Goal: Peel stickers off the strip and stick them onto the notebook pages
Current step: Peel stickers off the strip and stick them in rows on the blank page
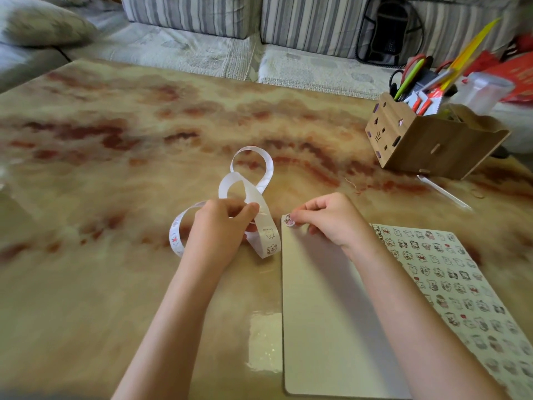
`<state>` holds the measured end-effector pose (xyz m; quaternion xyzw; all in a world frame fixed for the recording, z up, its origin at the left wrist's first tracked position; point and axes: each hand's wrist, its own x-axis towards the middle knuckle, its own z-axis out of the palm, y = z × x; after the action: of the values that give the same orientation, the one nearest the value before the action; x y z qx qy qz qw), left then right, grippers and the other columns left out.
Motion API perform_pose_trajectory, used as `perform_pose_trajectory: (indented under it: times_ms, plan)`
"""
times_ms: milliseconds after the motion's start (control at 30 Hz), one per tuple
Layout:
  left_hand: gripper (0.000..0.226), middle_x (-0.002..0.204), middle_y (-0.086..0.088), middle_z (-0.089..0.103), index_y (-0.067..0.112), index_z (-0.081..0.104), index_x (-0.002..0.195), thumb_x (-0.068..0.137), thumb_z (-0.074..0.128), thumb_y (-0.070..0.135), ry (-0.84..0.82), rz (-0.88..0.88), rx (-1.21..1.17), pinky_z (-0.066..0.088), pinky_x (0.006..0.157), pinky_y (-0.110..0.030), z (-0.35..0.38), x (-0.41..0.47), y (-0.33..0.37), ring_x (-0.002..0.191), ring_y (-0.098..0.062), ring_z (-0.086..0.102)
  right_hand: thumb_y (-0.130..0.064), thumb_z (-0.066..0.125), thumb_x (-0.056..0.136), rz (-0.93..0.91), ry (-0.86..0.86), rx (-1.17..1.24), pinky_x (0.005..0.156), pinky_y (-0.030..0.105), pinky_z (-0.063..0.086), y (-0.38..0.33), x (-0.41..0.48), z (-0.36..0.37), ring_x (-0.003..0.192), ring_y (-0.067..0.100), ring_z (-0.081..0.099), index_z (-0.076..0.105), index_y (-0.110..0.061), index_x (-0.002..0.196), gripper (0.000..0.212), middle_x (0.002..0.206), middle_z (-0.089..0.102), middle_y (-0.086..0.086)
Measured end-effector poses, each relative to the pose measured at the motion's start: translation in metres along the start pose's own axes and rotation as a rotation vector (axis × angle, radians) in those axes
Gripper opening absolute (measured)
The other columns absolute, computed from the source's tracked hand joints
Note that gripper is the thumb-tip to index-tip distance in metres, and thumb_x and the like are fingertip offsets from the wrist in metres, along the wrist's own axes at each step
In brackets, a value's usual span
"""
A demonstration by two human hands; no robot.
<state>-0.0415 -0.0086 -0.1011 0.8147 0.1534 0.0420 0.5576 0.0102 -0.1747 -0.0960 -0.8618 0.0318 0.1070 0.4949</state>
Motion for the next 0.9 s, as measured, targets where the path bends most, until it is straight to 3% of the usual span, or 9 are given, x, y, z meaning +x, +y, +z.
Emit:
perform_pose_trajectory:
  times_ms: [67,200,300,467,633,700,800,900]
  plan:
    - [0.021,0.075,0.009,0.071,0.019,0.072,0.081,0.092,0.056,0.028,0.0,0.003,0.012,0.039,0.05,-0.002,0.0,-0.001,0.0,0.069,0.0,0.064,-0.01,0.073,0.075,-0.012,0.009,-0.002,0.038,0.013,0.028,0.001,0.0,0.001,0.044,0.007,0.043,0.074,-0.001,0.08,0.01,0.066,0.067,0.003]
    - [0.021,0.077,0.007,0.072,0.017,0.073,0.085,0.092,0.056,0.028,-0.002,-0.002,0.003,0.042,0.058,-0.015,-0.001,0.0,0.001,0.075,-0.006,0.067,-0.008,0.074,0.073,-0.024,0.004,-0.008,0.037,0.012,0.03,0.002,0.0,0.002,0.048,0.01,0.044,0.074,-0.002,0.077,0.007,0.065,0.066,0.002]
    - [0.022,0.078,0.007,0.072,0.018,0.073,0.083,0.092,0.056,0.028,-0.001,0.004,0.019,0.04,0.056,-0.013,0.0,0.0,0.001,0.074,-0.004,0.066,-0.008,0.073,0.073,-0.034,0.016,-0.013,0.039,0.014,0.029,0.003,0.0,0.003,0.052,0.014,0.045,0.074,-0.003,0.075,0.006,0.066,0.067,0.005]
    - [0.022,0.078,0.008,0.072,0.017,0.073,0.083,0.092,0.056,0.028,-0.006,-0.005,0.027,0.043,0.06,-0.017,0.001,-0.001,0.001,0.078,-0.007,0.067,-0.007,0.069,0.073,-0.054,0.06,-0.013,0.055,0.024,0.035,0.004,-0.002,0.008,0.058,0.018,0.045,0.072,-0.007,0.068,0.006,0.076,0.072,0.016]
    - [0.022,0.078,0.004,0.073,0.016,0.074,0.08,0.091,0.057,0.027,-0.011,-0.008,0.0,0.054,0.079,-0.03,0.002,0.0,0.0,0.081,-0.012,0.07,-0.008,0.068,0.073,-0.079,0.104,-0.065,0.052,0.022,0.034,0.007,-0.002,0.012,0.044,0.008,0.043,0.071,-0.012,0.066,0.008,0.054,0.062,-0.007]
    - [0.022,0.078,0.004,0.074,0.017,0.074,0.08,0.091,0.057,0.027,-0.015,-0.012,-0.006,0.055,0.082,-0.034,0.002,0.0,0.0,0.081,-0.012,0.07,-0.01,0.07,0.073,-0.09,0.126,-0.092,0.053,0.023,0.036,0.008,-0.001,0.014,0.047,0.006,0.046,0.071,-0.014,0.07,0.004,0.055,0.06,-0.009]
    - [0.022,0.078,0.005,0.074,0.016,0.074,0.08,0.091,0.057,0.027,-0.015,-0.013,-0.011,0.054,0.083,-0.033,0.003,0.0,0.0,0.081,-0.011,0.07,-0.014,0.073,0.074,-0.123,0.14,-0.108,0.058,0.026,0.04,0.011,-0.001,0.015,0.058,0.013,0.053,0.069,-0.016,0.074,0.004,0.063,0.06,-0.005]
    - [0.023,0.079,0.005,0.073,0.015,0.074,0.083,0.092,0.057,0.028,-0.009,-0.01,0.004,0.051,0.074,-0.025,0.002,-0.001,0.001,0.081,-0.009,0.069,-0.015,0.077,0.075,-0.149,0.139,-0.09,0.06,0.027,0.04,0.013,-0.001,0.013,0.06,0.013,0.05,0.066,-0.015,0.084,0.015,0.066,0.054,-0.005]
